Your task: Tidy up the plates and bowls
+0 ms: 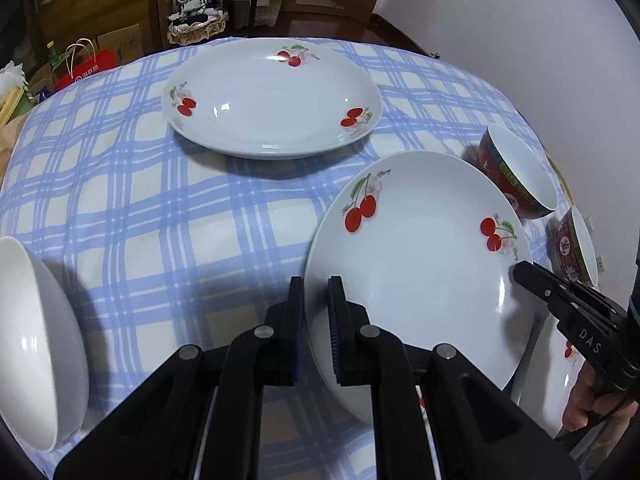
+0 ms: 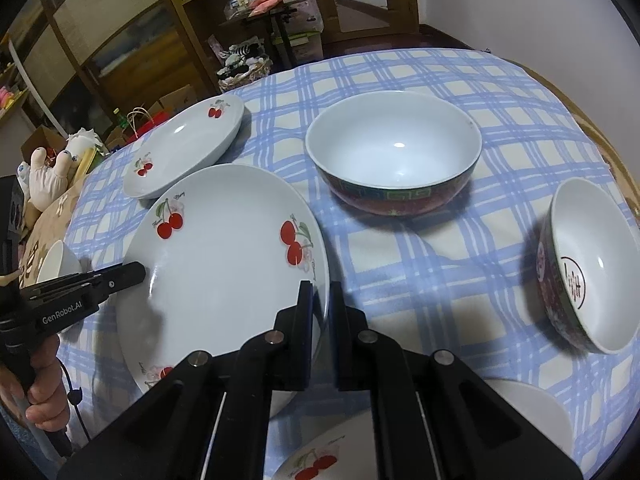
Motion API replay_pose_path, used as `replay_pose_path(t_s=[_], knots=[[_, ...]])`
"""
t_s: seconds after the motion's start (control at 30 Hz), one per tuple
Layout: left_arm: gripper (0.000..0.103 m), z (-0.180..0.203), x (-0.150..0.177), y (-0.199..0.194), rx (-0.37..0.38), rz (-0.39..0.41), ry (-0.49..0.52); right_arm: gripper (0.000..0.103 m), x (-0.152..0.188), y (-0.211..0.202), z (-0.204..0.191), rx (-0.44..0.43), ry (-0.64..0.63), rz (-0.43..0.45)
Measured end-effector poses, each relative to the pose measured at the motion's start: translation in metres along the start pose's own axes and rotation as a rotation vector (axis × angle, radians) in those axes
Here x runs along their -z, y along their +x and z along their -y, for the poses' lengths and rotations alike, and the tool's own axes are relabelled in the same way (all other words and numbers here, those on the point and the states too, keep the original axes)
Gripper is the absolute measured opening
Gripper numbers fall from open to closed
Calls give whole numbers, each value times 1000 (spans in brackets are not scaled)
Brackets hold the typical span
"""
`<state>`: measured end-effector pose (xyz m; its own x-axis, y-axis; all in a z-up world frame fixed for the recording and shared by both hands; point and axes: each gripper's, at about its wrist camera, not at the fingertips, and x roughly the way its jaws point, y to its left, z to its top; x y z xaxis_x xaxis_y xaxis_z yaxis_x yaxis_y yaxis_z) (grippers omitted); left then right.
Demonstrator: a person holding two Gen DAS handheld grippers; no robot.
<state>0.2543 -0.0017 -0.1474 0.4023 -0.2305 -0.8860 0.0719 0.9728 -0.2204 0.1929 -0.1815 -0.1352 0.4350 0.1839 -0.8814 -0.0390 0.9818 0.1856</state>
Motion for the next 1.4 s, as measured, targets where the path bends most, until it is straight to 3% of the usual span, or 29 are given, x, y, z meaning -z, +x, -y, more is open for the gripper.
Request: replay_pose_path(t_s=[0.27, 0.63, 0.93, 1.23, 1.4], knots=[[11, -11, 14, -31, -8, 33, -41, 7, 5, -21, -14, -50, -22, 8], [11, -27, 51, -66, -60, 12, -70, 8, 34, -40, -46, -69, -100, -26], [13, -28, 79, -71, -87, -62, -54, 8, 65, -49, -57, -54, -121, -82], [13, -37, 78, -47, -76, -139, -94, 9, 73, -29, -58, -18, -138, -133], [13, -36, 78, -43, -88, -143, -92, 9, 74, -25, -57, -20, -127, -146]])
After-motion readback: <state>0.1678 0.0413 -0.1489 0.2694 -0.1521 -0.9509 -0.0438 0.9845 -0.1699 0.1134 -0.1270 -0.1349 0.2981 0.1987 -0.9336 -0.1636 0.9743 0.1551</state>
